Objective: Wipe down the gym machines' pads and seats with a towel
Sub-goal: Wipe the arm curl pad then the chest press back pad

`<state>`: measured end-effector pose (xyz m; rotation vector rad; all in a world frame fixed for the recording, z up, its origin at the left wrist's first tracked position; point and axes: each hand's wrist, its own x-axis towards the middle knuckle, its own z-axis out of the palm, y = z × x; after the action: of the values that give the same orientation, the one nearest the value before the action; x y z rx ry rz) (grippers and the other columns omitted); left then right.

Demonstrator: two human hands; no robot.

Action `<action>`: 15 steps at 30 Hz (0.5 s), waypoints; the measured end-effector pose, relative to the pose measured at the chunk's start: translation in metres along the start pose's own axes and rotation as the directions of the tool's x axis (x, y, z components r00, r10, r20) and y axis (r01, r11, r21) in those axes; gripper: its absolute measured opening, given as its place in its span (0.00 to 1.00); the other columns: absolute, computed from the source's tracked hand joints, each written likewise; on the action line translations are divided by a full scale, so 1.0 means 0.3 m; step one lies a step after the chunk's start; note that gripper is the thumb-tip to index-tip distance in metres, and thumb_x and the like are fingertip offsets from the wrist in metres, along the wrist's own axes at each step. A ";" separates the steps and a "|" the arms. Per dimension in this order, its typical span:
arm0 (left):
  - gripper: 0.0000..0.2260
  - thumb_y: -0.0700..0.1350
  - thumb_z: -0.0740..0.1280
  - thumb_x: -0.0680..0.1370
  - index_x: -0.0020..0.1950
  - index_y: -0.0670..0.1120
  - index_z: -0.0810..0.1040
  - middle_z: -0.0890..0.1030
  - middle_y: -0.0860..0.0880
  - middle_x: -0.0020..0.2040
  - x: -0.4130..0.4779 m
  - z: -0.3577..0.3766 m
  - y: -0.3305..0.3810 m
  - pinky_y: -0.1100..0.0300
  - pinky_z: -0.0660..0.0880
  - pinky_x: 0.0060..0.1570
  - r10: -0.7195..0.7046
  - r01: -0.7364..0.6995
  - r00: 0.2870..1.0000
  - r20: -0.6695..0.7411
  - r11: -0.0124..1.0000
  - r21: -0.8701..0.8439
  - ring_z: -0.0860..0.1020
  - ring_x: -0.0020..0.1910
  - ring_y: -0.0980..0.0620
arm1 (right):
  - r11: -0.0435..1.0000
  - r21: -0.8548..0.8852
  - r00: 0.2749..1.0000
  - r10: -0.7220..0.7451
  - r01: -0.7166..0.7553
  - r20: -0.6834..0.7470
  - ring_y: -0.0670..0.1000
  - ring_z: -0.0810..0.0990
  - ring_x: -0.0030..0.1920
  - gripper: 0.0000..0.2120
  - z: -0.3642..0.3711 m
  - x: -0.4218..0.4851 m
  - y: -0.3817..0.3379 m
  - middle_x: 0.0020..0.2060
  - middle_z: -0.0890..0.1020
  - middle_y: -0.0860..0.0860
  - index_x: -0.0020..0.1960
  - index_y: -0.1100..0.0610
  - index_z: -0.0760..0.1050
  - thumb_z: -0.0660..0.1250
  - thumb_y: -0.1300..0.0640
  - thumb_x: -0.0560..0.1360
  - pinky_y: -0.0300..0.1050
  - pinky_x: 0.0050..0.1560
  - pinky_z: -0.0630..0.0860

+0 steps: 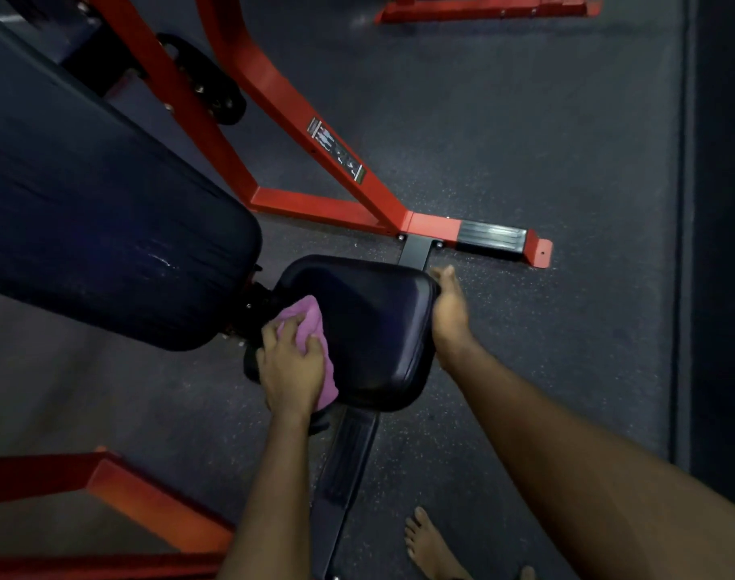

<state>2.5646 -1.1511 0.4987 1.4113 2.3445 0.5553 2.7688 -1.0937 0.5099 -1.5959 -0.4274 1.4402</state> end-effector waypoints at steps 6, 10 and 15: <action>0.18 0.51 0.65 0.80 0.69 0.53 0.78 0.71 0.51 0.70 -0.202 0.006 0.200 0.57 0.69 0.58 0.263 -0.263 0.965 -0.012 0.957 -0.126 0.71 0.62 0.50 | 0.995 0.057 0.992 -0.091 0.086 0.088 0.48 0.77 0.50 0.19 -0.187 -0.162 0.099 0.63 0.78 0.50 0.71 0.53 0.72 0.50 0.49 0.87 0.41 0.46 0.74; 0.24 0.58 0.54 0.80 0.68 0.49 0.79 0.74 0.50 0.69 -0.205 -0.034 0.283 0.64 0.66 0.66 0.391 -0.362 0.920 0.021 0.868 -0.340 0.73 0.67 0.54 | 0.926 -0.079 0.928 -0.364 0.369 0.074 0.47 0.75 0.66 0.18 -0.175 -0.208 0.078 0.71 0.72 0.47 0.73 0.43 0.70 0.59 0.45 0.84 0.50 0.64 0.76; 0.19 0.54 0.55 0.83 0.71 0.53 0.73 0.75 0.54 0.70 -0.138 -0.063 0.186 0.53 0.74 0.64 0.376 -0.326 0.927 -0.012 0.788 -0.522 0.78 0.64 0.51 | 0.664 -0.583 0.857 -0.503 0.469 0.116 0.55 0.61 0.78 0.36 -0.039 -0.358 0.080 0.82 0.52 0.50 0.82 0.40 0.49 0.57 0.32 0.79 0.60 0.75 0.66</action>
<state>2.6160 -1.1670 0.5465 1.5570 1.6677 1.1035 2.7444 -1.1923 0.5540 -1.7978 -1.2802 0.8683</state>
